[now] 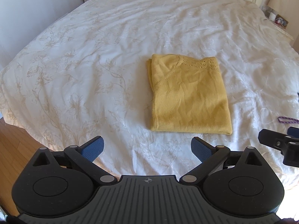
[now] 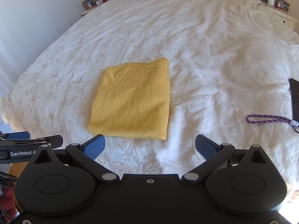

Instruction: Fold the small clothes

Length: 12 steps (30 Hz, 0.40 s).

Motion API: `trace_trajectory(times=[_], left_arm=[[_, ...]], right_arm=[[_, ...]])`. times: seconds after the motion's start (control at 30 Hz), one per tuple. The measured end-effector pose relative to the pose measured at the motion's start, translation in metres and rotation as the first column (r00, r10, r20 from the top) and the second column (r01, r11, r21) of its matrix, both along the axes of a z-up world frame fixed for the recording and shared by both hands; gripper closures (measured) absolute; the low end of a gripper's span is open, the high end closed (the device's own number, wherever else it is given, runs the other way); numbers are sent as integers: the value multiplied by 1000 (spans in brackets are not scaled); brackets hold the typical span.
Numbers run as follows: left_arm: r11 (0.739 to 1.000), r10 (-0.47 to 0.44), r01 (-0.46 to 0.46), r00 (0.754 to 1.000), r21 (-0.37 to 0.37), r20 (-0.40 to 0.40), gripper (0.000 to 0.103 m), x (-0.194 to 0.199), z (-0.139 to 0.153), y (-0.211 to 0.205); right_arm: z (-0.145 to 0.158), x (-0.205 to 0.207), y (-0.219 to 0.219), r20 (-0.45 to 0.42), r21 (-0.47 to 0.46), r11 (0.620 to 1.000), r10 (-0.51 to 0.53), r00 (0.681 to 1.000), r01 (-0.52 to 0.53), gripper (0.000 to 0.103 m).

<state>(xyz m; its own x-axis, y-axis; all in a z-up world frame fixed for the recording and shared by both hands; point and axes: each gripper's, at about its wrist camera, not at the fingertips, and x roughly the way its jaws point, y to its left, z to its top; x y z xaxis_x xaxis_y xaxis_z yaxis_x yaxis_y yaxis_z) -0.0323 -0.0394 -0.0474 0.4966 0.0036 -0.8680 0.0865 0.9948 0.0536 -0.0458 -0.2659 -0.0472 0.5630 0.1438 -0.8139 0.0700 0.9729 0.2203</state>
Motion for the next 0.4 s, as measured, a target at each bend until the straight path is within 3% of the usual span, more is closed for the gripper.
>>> trace_trajectory(times=[0.4], left_arm=[[1000, 5, -5, 1000, 0, -5, 2, 2, -3, 0]], right_arm=[[-3, 1, 1, -10, 16, 1000, -5, 1000, 5, 1]])
